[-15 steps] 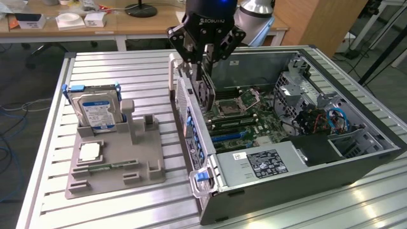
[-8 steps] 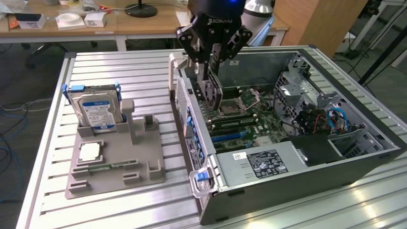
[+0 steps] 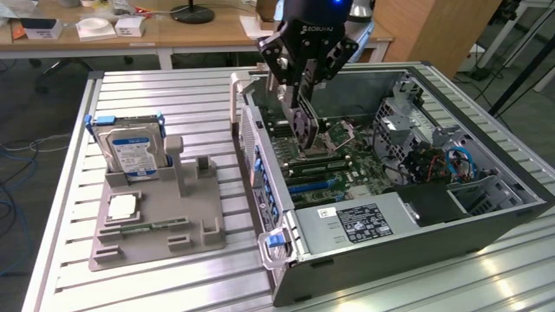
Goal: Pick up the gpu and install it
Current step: 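Pick up the gpu and move the gpu toward the slot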
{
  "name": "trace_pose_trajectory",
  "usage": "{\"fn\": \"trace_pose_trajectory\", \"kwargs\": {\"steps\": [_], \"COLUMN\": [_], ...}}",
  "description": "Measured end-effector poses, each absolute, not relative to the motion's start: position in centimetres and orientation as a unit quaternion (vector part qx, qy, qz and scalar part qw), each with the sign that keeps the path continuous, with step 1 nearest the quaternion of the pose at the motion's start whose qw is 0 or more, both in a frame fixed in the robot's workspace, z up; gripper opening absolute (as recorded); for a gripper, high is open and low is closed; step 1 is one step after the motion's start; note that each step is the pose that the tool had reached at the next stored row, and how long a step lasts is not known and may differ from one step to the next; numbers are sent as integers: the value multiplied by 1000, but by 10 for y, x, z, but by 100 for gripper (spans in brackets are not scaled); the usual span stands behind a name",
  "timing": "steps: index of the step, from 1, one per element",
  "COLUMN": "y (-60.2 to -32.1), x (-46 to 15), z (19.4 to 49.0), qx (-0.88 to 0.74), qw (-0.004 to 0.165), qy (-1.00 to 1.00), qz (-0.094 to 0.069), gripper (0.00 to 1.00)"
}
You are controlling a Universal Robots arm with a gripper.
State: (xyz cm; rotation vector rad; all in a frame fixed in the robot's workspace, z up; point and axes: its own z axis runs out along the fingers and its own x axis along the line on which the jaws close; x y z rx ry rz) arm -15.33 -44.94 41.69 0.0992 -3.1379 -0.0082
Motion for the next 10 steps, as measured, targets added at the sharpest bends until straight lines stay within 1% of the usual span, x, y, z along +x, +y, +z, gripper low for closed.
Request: {"fn": "trace_pose_trajectory", "kwargs": {"steps": [10], "y": [-449], "x": [-131], "z": [417], "qx": [37], "qw": [1], "qy": [-999], "qz": [-3], "gripper": [26]}}
